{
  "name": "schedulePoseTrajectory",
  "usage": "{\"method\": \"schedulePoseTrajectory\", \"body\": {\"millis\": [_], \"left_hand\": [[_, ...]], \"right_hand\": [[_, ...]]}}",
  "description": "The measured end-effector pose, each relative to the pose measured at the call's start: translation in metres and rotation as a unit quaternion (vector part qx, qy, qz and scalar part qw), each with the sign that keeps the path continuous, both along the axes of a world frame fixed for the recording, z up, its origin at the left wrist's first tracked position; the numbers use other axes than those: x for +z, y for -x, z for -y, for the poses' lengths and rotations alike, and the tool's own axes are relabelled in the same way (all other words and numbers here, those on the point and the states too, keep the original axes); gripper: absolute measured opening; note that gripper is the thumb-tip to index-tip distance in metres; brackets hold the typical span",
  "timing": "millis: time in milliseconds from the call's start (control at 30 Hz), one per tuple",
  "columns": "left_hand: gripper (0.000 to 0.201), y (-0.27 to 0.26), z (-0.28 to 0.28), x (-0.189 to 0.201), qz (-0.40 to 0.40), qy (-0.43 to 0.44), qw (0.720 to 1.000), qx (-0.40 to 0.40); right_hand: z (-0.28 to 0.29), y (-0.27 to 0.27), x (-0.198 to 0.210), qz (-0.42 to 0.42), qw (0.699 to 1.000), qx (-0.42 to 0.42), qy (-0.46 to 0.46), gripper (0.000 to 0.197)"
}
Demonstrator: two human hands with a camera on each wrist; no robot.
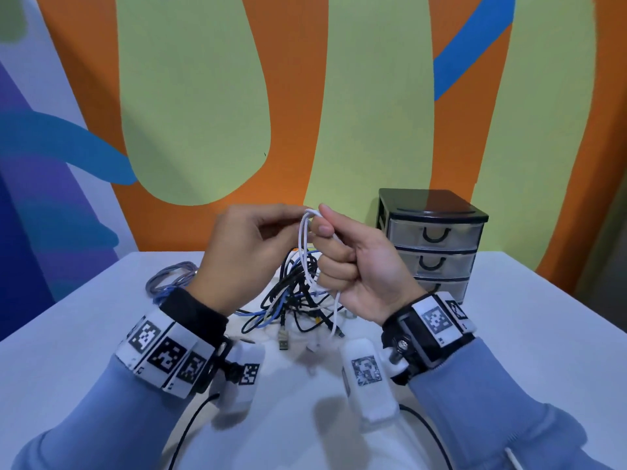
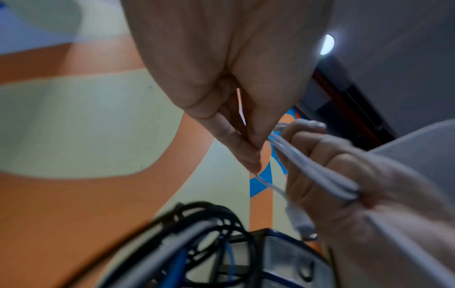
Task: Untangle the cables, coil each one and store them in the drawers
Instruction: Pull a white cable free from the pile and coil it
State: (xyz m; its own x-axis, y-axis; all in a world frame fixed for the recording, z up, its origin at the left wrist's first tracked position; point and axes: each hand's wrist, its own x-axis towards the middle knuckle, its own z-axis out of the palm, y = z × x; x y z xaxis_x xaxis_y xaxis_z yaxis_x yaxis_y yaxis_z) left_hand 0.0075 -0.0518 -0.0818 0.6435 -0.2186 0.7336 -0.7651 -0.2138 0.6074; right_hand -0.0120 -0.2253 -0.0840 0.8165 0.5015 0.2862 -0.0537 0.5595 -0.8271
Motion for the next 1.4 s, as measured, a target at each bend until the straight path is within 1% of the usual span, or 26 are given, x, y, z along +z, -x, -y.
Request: {"method": "schedulePoseTrajectory", "body": {"millis": [33,67,100,133,167,233,333,400,500,567,633,700,767,800,833,867,933,1000,1067,1133,1200,1267,1367,1400], "left_hand": [[0.027,0.004,0.004,0.001,-0.063,0.044,0.996,-0.041],[0.032,0.006,0.006,0.002,-0.118,0.084,0.986,-0.078],[0.034,0.007,0.008,0.002,-0.156,0.112,0.976,-0.105],[0.034,0.007,0.008,0.002,-0.17,0.121,0.971,-0.116],[0.034,0.006,0.009,0.002,-0.163,0.112,0.974,-0.112],[0.04,0.007,0.009,-0.002,-0.14,0.077,0.983,-0.088],[0.048,0.006,0.01,-0.003,-0.146,0.076,0.984,-0.074],[0.053,0.007,0.01,-0.004,-0.156,0.082,0.981,-0.081],[0.054,0.008,0.012,-0.005,-0.156,0.087,0.98,-0.084],[0.05,0.011,0.016,-0.007,-0.125,0.074,0.987,-0.07],[0.041,0.013,0.019,-0.011,-0.067,0.038,0.996,-0.037],[0.03,0.011,0.021,-0.013,-0.02,0.02,1.0,-0.004],[0.016,0.01,0.02,-0.01,0.006,0.048,0.998,0.033],[0.01,0.009,0.018,-0.006,0.011,0.074,0.996,0.046],[0.007,0.008,0.014,-0.001,0.002,0.108,0.993,0.046],[0.007,0.008,0.009,0.004,-0.024,0.144,0.989,0.034],[0.007,0.008,-0.002,0.012,-0.098,0.18,0.979,-0.008],[0.007,0.01,-0.01,0.017,-0.144,0.16,0.976,-0.03],[0.008,0.01,-0.014,0.019,-0.146,0.134,0.98,-0.02],[0.004,0.009,-0.017,0.02,-0.138,0.089,0.986,-0.003],[0.003,0.006,-0.019,0.017,-0.1,0.019,0.994,0.027],[0.008,0.002,-0.021,0.011,-0.03,-0.049,0.995,0.086],[0.006,0.002,-0.017,0.008,0.101,-0.106,0.976,0.16],[0.006,0.002,-0.013,0.007,0.127,-0.111,0.971,0.171]], "right_hand": [[0.0,-0.002,0.0,0.006,1.0,-0.021,-0.004,0.033],[-0.001,-0.003,0.0,0.012,0.999,-0.041,-0.01,0.035],[-0.001,-0.006,-0.001,0.016,0.998,-0.063,-0.016,0.036],[0.0,-0.008,-0.002,0.018,0.996,-0.087,-0.02,0.036],[0.0,-0.01,-0.003,0.018,0.993,-0.115,-0.021,0.036],[0.001,-0.013,-0.005,0.018,0.984,-0.175,-0.011,0.034],[0.002,-0.015,-0.009,0.032,0.965,-0.26,0.031,0.033],[0.002,-0.017,-0.012,0.036,0.954,-0.291,0.061,0.034],[-0.001,-0.018,-0.016,0.054,0.946,-0.303,0.105,0.035],[-0.005,-0.019,-0.018,0.063,0.938,-0.314,0.132,0.039],[-0.006,-0.021,-0.018,0.056,0.928,-0.337,0.15,0.048],[-0.005,-0.022,-0.017,0.06,0.922,-0.353,0.146,0.047],[-0.002,-0.023,-0.017,0.092,0.905,-0.383,0.161,0.041],[-0.001,-0.023,-0.017,0.109,0.891,-0.404,0.175,0.045],[0.0,-0.024,-0.018,0.115,0.88,-0.423,0.183,0.05],[0.002,-0.024,-0.019,0.107,0.876,-0.434,0.178,0.052],[0.005,-0.026,-0.02,0.077,0.888,-0.433,0.133,0.048],[0.007,-0.026,-0.016,0.049,0.907,-0.412,0.074,0.043],[0.007,-0.024,-0.01,0.035,0.925,-0.379,0.023,0.039],[0.008,-0.02,-0.005,0.021,0.938,-0.347,-0.023,0.037],[0.009,-0.017,0.0,0.01,0.948,-0.314,-0.058,0.037],[0.009,-0.013,0.005,-0.004,0.958,-0.271,-0.092,0.037],[0.007,-0.008,0.01,-0.024,0.971,-0.191,-0.14,0.038],[0.005,-0.005,0.011,-0.028,0.973,-0.171,-0.151,0.038]]}}
